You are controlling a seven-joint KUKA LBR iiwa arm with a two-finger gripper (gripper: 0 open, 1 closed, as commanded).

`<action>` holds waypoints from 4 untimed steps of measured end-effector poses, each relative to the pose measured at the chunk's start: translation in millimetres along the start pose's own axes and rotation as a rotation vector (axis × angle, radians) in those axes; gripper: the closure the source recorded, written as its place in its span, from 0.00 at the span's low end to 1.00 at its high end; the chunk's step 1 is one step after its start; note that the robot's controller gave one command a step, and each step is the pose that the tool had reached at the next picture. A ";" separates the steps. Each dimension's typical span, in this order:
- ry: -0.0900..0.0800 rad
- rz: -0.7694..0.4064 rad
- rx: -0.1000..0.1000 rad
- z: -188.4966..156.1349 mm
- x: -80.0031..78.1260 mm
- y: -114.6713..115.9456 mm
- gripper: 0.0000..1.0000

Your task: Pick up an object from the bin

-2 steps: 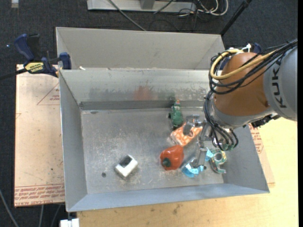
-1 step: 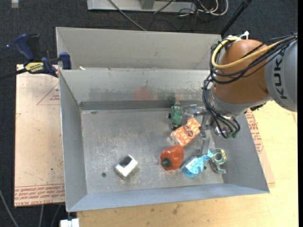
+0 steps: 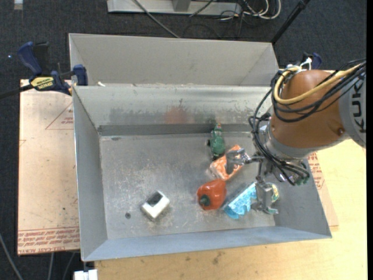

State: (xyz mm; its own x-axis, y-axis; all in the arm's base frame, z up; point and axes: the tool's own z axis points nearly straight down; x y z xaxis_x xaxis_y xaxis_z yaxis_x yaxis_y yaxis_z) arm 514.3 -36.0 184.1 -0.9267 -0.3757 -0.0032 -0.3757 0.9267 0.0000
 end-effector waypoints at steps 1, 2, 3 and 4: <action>-0.002 -0.178 0.002 51.9 -13.5 14.6 0.00; 0.003 0.001 -0.002 75.9 -10.1 9.0 0.00; 0.002 0.126 -0.001 90.9 -29.7 5.5 0.00; 0.002 -0.127 -0.001 83.1 -19.8 6.7 0.00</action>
Offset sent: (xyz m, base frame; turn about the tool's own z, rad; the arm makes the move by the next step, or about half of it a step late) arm 0.0062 0.0019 -0.0863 0.1424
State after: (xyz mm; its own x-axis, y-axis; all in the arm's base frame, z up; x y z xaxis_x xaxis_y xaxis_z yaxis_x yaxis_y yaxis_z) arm 530.4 -22.3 101.1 -0.8718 -0.4899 -0.0017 -0.4899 0.8718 0.0010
